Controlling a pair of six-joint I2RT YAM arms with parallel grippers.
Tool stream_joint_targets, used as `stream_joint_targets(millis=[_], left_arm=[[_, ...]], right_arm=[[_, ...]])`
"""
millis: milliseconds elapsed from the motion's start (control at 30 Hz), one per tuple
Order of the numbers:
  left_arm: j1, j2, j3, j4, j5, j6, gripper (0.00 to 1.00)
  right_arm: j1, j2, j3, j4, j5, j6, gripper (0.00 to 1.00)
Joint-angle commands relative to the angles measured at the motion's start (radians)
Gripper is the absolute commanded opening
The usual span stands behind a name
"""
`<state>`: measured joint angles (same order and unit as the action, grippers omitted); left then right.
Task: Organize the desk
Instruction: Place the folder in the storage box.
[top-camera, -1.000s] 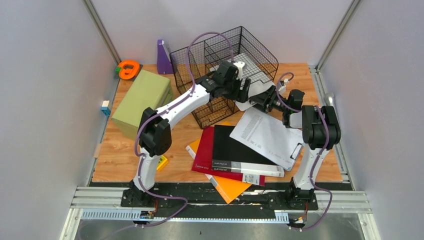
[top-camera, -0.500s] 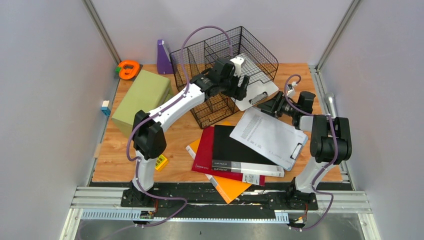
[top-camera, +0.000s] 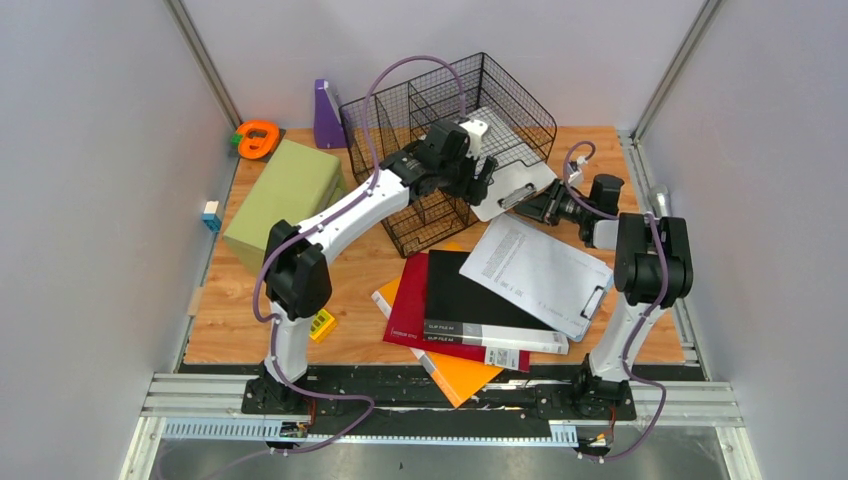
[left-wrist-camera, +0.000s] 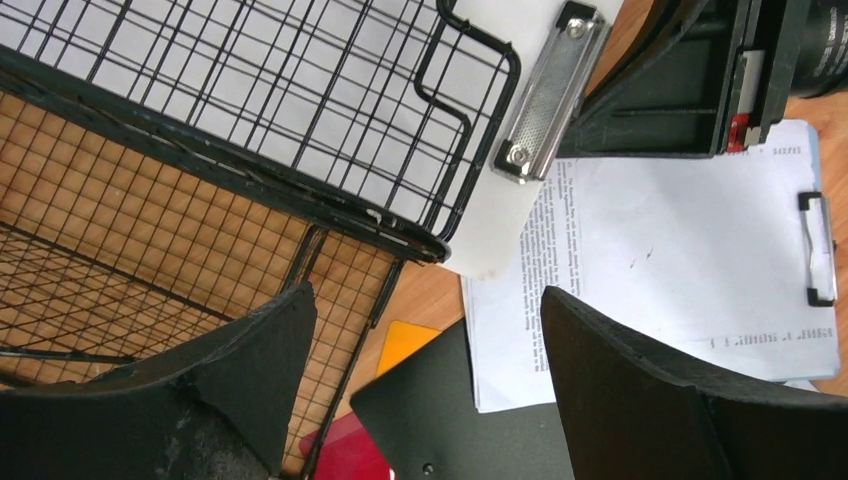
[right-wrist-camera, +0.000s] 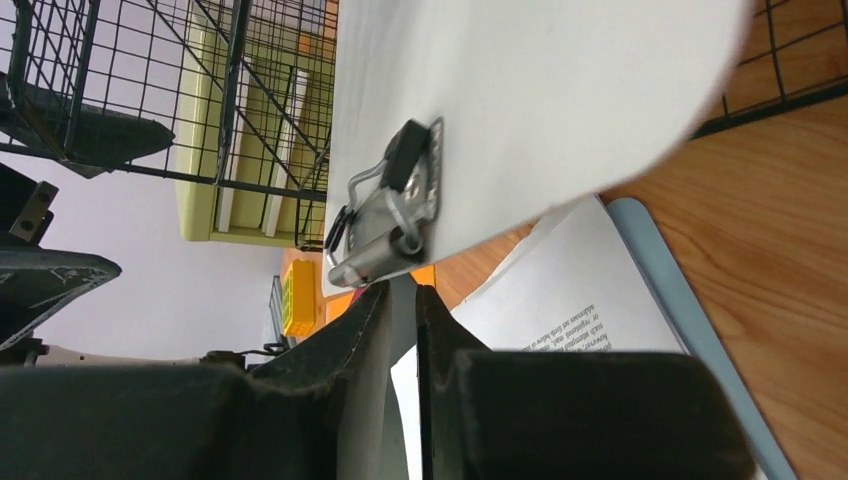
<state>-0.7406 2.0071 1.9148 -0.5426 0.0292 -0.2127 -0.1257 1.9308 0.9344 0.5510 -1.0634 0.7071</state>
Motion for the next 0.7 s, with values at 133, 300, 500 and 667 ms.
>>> stream_joint_targets(millis=[133, 300, 500, 667], left_arm=[[0.001, -0.099, -0.047, 0.025, -0.026, 0.055, 0.91], [0.001, -0.115, -0.076, 0.030, -0.058, 0.068, 0.91], [0.001, -0.128, -0.097, 0.031, -0.069, 0.087, 0.91], [0.001, -0.133, -0.104, 0.014, -0.074, 0.120, 0.92]], right_arm=[[0.046, 0.065, 0.112, 0.114, -0.018, 0.080, 0.15], [0.067, 0.111, 0.174, 0.108, -0.001, 0.111, 0.15], [0.070, 0.118, 0.170, 0.055, 0.021, 0.089, 0.22], [0.070, 0.076, 0.165, -0.043, 0.038, 0.020, 0.32]])
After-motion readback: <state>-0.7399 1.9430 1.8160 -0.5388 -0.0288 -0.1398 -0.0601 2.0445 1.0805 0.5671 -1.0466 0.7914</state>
